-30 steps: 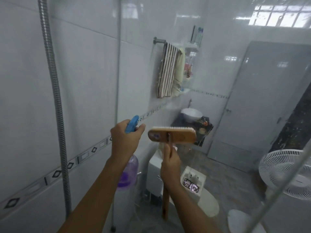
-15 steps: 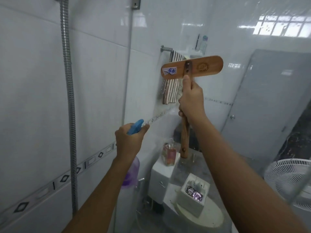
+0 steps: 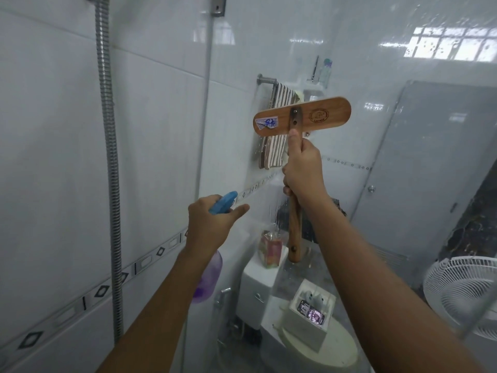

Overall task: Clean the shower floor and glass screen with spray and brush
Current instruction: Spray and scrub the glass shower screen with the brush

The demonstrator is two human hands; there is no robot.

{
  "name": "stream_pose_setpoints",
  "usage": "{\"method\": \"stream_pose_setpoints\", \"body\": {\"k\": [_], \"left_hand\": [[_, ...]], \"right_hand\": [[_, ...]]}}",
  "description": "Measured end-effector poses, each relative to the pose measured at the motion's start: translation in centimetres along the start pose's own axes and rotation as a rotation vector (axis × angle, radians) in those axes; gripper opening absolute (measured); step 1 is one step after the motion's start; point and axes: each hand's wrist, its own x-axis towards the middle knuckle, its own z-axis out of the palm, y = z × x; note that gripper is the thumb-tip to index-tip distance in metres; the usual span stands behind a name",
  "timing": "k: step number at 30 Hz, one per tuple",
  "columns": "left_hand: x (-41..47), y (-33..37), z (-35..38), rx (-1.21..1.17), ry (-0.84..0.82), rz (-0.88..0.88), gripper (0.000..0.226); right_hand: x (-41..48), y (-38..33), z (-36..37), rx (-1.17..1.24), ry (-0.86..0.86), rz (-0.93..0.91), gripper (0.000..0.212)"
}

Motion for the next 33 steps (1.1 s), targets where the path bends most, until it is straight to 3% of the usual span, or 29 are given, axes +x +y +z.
{"method": "stream_pose_setpoints", "body": {"k": [4,10,13,21,25,30,33], "left_hand": [[-0.2,0.0,-0.2,-0.052,0.081,-0.010,0.039],[-0.1,0.4,-0.8,-0.029,-0.029,-0.055,0.036],[0.3,0.0,-1.0,-0.062,0.042,-0.111,0.038],[1.5,-0.9,-2.6,0.003,0.184,-0.005,0.030],[1.6,-2.5,-3.5,0.015,0.204,-0.028,0.029],[1.1,-4.4,-4.1,0.063,0.192,-0.016,0.032],[1.1,-5.0,-4.3,0.063,0.185,-0.023,0.030]], "right_hand": [[-0.1,-0.3,0.2,-0.002,-0.004,-0.010,0.043],[-0.2,-0.3,0.8,0.023,-0.007,-0.018,0.045],[-0.2,-0.1,1.5,0.028,-0.021,-0.001,0.044],[2.1,-2.5,6.2,0.074,-0.012,-0.060,0.038],[-0.6,3.3,9.1,-0.028,0.010,-0.078,0.047],[-12.9,15.1,10.3,-0.090,-0.079,0.197,0.040],[-14.2,16.2,10.6,-0.083,-0.084,0.245,0.039]]}}
